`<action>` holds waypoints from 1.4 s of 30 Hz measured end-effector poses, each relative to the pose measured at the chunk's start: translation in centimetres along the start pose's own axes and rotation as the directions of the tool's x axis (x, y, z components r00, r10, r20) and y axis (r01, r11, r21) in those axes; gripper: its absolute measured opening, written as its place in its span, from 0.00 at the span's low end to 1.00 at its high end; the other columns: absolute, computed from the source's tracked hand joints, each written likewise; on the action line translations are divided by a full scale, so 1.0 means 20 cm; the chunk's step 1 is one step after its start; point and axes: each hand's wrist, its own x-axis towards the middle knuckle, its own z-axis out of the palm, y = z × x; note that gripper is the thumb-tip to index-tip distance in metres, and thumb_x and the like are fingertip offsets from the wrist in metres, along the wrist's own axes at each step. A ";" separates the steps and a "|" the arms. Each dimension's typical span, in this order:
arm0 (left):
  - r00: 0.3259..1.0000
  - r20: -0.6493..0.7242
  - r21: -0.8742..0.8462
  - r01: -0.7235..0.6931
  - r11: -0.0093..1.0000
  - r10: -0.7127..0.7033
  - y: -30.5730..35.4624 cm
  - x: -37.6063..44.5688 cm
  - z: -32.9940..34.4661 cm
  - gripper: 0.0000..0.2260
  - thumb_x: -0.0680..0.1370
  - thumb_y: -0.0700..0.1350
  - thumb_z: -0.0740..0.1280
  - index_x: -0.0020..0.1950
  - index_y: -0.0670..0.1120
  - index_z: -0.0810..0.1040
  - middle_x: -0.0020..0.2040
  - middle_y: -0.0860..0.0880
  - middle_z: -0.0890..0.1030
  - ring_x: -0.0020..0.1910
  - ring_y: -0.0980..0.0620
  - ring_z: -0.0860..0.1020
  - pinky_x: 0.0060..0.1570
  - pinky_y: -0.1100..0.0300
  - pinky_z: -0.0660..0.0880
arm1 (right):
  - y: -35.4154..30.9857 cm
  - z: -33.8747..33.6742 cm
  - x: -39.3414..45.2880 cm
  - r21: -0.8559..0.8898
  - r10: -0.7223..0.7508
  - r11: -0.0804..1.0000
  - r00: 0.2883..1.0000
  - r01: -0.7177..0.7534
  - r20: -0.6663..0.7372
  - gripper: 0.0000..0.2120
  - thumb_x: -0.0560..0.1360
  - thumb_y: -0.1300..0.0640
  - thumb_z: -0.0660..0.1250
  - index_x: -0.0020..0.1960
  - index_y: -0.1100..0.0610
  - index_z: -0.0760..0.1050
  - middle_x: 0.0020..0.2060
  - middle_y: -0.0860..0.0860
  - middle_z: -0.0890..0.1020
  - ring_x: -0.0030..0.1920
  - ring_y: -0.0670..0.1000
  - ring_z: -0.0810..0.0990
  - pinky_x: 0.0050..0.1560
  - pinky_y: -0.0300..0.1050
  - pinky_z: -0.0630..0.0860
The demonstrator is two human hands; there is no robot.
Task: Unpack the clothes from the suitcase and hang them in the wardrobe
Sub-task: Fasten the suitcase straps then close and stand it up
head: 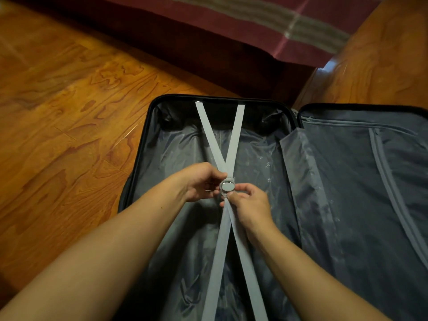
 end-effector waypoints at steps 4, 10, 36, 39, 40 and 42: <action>0.997 -0.034 0.020 -0.073 0.997 0.074 -0.03 -0.01 0.02 0.09 0.80 0.40 0.66 0.56 0.37 0.82 0.45 0.44 0.80 0.41 0.51 0.75 0.38 0.63 0.73 | 0.03 0.00 0.02 -0.051 0.020 0.999 1.000 -0.021 -0.014 0.06 0.75 0.68 0.68 0.49 0.61 0.80 0.37 0.56 0.86 0.37 0.55 0.87 0.38 0.44 0.82; 0.930 -0.096 0.292 -0.314 0.903 0.354 -0.06 -0.01 0.04 0.12 0.81 0.38 0.66 0.54 0.28 0.80 0.42 0.38 0.80 0.42 0.45 0.76 0.46 0.55 0.75 | 0.01 -0.06 0.08 -0.122 0.105 0.988 0.989 -0.092 0.108 0.07 0.75 0.69 0.69 0.47 0.60 0.83 0.39 0.58 0.86 0.41 0.57 0.87 0.51 0.54 0.83; 0.462 -0.433 0.895 0.324 0.307 0.774 -0.25 -0.28 -0.35 0.35 0.76 0.47 0.68 0.80 0.50 0.56 0.77 0.39 0.57 0.76 0.37 0.58 0.72 0.41 0.60 | 0.00 -0.23 0.28 -0.823 -0.145 0.564 0.974 -0.063 -0.174 0.16 0.79 0.62 0.59 0.66 0.58 0.73 0.62 0.59 0.75 0.60 0.62 0.76 0.60 0.51 0.72; 0.561 -0.715 0.667 0.372 0.645 0.416 -0.41 -0.37 -0.54 0.37 0.75 0.47 0.71 0.80 0.46 0.57 0.74 0.37 0.64 0.71 0.34 0.67 0.70 0.41 0.68 | -0.04 -0.21 0.31 -0.882 -0.338 0.467 0.935 0.065 -0.110 0.14 0.79 0.63 0.59 0.64 0.60 0.73 0.60 0.60 0.74 0.58 0.63 0.76 0.57 0.52 0.72; 0.599 -0.752 0.556 0.349 0.754 0.276 -0.46 -0.39 -0.55 0.33 0.76 0.47 0.72 0.77 0.43 0.63 0.71 0.36 0.70 0.67 0.35 0.71 0.68 0.43 0.70 | -0.04 -0.21 0.33 -0.897 -0.387 0.433 0.917 0.087 -0.098 0.14 0.78 0.63 0.59 0.63 0.60 0.73 0.59 0.60 0.74 0.57 0.62 0.76 0.57 0.52 0.72; 0.630 -0.751 0.454 0.271 0.849 0.200 -0.50 -0.42 -0.55 0.24 0.77 0.43 0.71 0.71 0.40 0.69 0.65 0.37 0.77 0.62 0.37 0.76 0.61 0.51 0.73 | -0.06 -0.23 0.35 -0.922 -0.445 0.371 0.893 0.111 -0.072 0.13 0.77 0.63 0.61 0.62 0.61 0.73 0.58 0.60 0.75 0.57 0.61 0.75 0.57 0.53 0.72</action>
